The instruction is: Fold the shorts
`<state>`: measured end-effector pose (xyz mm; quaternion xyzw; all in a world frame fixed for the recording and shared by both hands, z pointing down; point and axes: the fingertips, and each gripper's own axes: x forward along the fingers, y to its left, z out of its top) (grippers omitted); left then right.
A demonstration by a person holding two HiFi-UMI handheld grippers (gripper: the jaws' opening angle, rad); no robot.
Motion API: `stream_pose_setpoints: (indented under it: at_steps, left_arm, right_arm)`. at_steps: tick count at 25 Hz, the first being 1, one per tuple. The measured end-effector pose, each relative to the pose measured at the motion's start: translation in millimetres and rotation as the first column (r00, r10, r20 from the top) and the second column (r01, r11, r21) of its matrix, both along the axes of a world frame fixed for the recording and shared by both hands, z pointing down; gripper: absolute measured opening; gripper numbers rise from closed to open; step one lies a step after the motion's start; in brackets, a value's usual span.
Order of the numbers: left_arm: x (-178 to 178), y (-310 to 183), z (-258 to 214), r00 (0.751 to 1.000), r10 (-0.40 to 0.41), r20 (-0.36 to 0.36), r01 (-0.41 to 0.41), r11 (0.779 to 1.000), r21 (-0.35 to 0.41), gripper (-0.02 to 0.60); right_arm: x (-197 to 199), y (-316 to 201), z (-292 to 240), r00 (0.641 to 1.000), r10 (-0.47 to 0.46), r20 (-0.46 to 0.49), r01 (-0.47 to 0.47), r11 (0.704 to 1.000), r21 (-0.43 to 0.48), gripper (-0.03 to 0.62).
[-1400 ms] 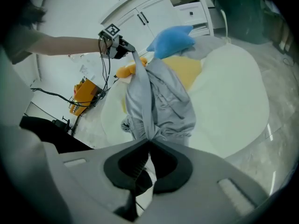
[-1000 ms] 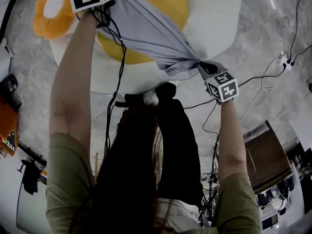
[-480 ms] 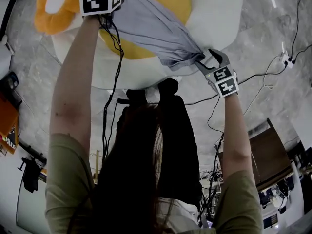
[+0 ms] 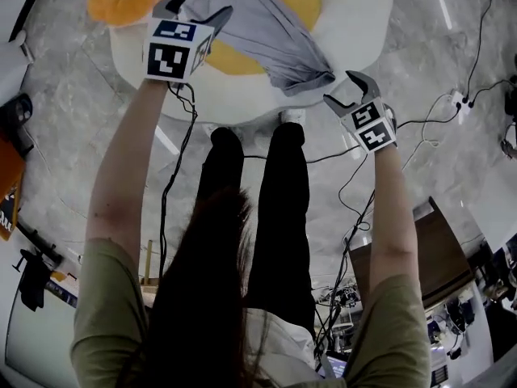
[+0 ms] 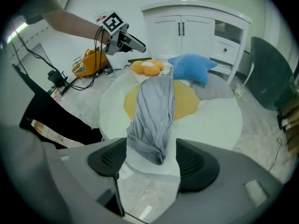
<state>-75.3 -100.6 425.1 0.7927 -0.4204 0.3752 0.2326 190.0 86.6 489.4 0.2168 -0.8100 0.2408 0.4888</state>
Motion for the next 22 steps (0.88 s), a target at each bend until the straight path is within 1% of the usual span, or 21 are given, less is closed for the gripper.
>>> stream_pose_setpoints:
  at_steps: [2,4,6,7,9,11,12,13,16,19,20,21,22]
  left_arm:
    - [6.1,35.7,-2.4,1.0,0.005,0.009,-0.004,1.0,-0.029,0.365]
    - [21.3,72.8,2.0,1.0,0.024,0.019,-0.023,0.998,-0.057,0.365]
    - [44.5,116.8,9.2,0.999,0.044,0.029,-0.041,0.995,-0.092,0.365]
    - [57.1,137.8,13.2,0.998,0.049,0.038,-0.045,0.993,-0.11,0.366]
    - [80.5,168.4,24.9,0.995,0.062,0.073,-0.052,0.99,-0.134,0.367]
    - [103.7,197.9,39.6,0.991,0.071,0.113,-0.052,0.985,-0.166,0.367]
    - [114.8,214.3,47.0,0.99,0.063,0.125,-0.039,0.981,-0.191,0.367]
    - [124.3,227.1,54.7,0.99,0.047,0.133,-0.018,0.977,-0.214,0.367]
    - [147.6,247.2,75.9,0.989,0.005,0.144,0.034,0.963,-0.268,0.366]
    - [167.8,261.7,94.3,0.986,0.011,0.166,0.04,0.953,-0.299,0.367]
    - [172.9,264.4,100.3,0.984,0.014,0.176,0.041,0.952,-0.303,0.365]
    - [177.6,265.7,106.3,0.983,0.015,0.185,0.043,0.951,-0.305,0.367]
    - [182.0,266.1,112.0,0.981,0.014,0.193,0.046,0.951,-0.304,0.366]
  right_arm:
    - [0.1,-0.8,-9.0,0.998,-0.066,-0.01,0.066,0.998,0.012,0.322]
    - [0.7,-0.1,-11.2,0.991,-0.135,-0.013,0.135,0.991,0.011,0.322]
    - [1.6,10.5,-10.3,0.975,-0.222,-0.007,0.222,0.975,-0.013,0.322]
    - [1.8,15.7,-8.8,0.962,-0.275,-0.002,0.274,0.961,-0.026,0.322]
    - [-0.5,17.0,-3.3,0.921,-0.391,0.005,0.391,0.92,-0.025,0.322]
    - [-0.3,22.1,0.8,0.865,-0.502,0.002,0.502,0.865,-0.01,0.322]
    - [1.7,27.0,2.2,0.84,-0.542,0.003,0.542,0.84,-0.008,0.322]
    - [3.6,29.0,4.3,0.823,-0.568,0.006,0.568,0.823,-0.007,0.322]
    - [10.0,27.4,14.8,0.784,-0.621,0.004,0.621,0.784,-0.012,0.322]
    - [21.8,35.0,34.4,0.714,-0.7,-0.034,0.699,0.715,-0.022,0.322]
    - [24.6,36.4,41.1,0.694,-0.718,-0.044,0.718,0.695,-0.022,0.322]
    - [27.0,36.8,47.2,0.681,-0.73,-0.054,0.73,0.683,-0.02,0.322]
    - [29.4,37.0,52.6,0.675,-0.736,-0.061,0.736,0.677,-0.019,0.322]
